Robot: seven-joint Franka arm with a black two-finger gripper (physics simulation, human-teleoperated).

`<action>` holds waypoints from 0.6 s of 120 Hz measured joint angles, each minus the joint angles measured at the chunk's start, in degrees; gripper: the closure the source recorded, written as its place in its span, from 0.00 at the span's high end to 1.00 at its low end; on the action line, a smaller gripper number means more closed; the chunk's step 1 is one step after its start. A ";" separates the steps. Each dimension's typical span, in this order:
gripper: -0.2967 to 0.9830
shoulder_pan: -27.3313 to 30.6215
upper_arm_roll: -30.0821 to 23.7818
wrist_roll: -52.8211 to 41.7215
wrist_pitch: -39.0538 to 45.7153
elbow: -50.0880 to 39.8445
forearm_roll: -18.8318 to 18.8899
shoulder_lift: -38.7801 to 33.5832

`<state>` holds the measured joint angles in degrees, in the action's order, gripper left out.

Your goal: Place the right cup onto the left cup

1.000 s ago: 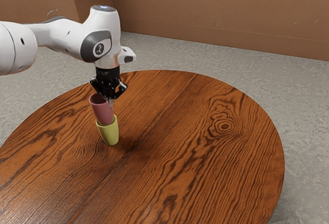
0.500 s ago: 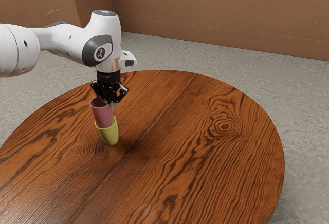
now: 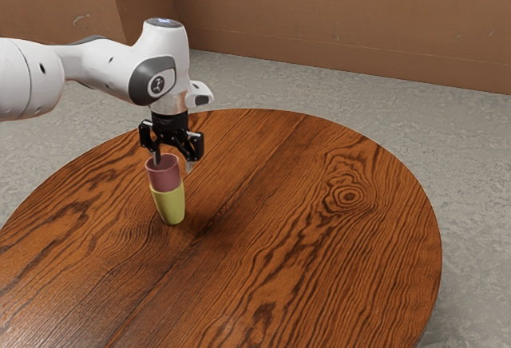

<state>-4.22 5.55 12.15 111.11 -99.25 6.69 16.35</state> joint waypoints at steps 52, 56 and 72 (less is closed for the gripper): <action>0.74 -0.16 -0.30 -0.31 -0.75 0.47 0.00 -3.37; 0.74 -0.18 -0.37 -0.51 -1.15 0.57 -0.28 -4.44; 0.76 -0.09 -0.36 -1.91 -3.85 2.18 -1.40 -8.79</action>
<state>-4.31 5.18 10.24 107.26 -97.07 5.30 7.56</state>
